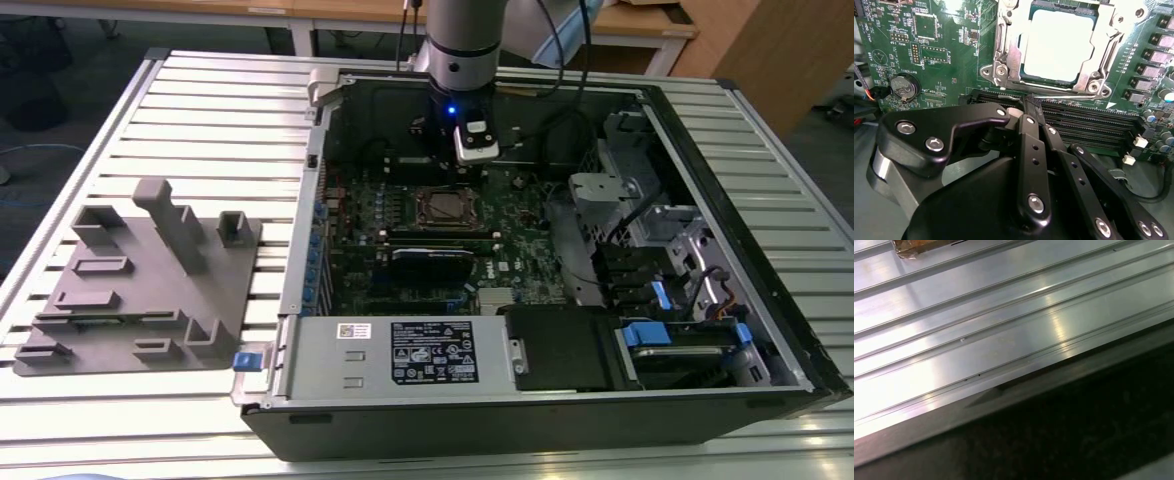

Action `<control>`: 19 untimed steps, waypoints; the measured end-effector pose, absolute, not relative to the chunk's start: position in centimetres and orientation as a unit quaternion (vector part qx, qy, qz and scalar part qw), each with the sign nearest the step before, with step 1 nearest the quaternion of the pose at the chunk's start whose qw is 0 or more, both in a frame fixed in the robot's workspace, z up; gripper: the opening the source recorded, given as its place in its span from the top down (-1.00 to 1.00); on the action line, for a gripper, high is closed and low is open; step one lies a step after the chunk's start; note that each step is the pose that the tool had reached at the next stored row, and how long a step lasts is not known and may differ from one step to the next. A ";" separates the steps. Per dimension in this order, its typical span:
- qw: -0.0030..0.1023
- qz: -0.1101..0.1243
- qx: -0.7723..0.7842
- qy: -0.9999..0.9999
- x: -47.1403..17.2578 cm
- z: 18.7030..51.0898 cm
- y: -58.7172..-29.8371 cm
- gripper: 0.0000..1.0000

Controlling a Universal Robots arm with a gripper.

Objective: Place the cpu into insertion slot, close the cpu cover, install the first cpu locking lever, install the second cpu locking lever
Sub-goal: 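Install the first cpu locking lever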

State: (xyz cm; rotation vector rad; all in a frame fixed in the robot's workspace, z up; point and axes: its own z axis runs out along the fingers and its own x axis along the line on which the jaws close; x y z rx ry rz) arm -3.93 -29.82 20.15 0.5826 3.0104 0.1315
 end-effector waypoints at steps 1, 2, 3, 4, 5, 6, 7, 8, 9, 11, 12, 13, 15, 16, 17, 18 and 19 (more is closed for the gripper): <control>0.037 0.043 0.190 0.980 -3.9 20.1 -29.8 0.79; 0.037 0.044 0.190 0.980 -3.9 20.1 -29.8 0.79; 0.038 0.044 0.190 0.980 -3.9 20.1 -29.8 0.79; 0.038 0.044 0.190 0.980 -3.9 20.1 -29.8 0.79; 0.038 0.044 0.190 0.980 -3.9 20.1 -29.8 0.79; 0.038 0.044 0.190 0.980 -3.9 20.1 -29.8 0.79; 0.038 0.044 0.190 0.980 -3.9 20.1 -29.8 0.79; 0.038 0.044 0.190 0.980 -3.9 20.1 -29.9 0.79; 0.037 0.044 0.190 0.980 -3.9 20.1 -30.0 0.79; 0.037 0.044 0.190 0.980 -3.9 20.1 -30.2 0.79; 0.037 0.044 0.190 0.980 -3.9 20.1 -30.2 0.79; 0.037 0.044 0.190 0.980 -3.9 20.1 -30.2 0.79; 0.037 0.044 0.190 0.980 -3.9 20.1 -30.2 0.79; 0.037 0.044 0.190 0.980 -3.9 20.1 -30.2 0.79; 0.038 0.045 0.190 0.980 -3.9 20.1 -30.2 0.79; 0.039 0.045 0.190 0.980 -3.9 20.0 -30.2 0.79; 0.040 0.045 0.189 0.980 -3.9 20.0 -30.2 0.79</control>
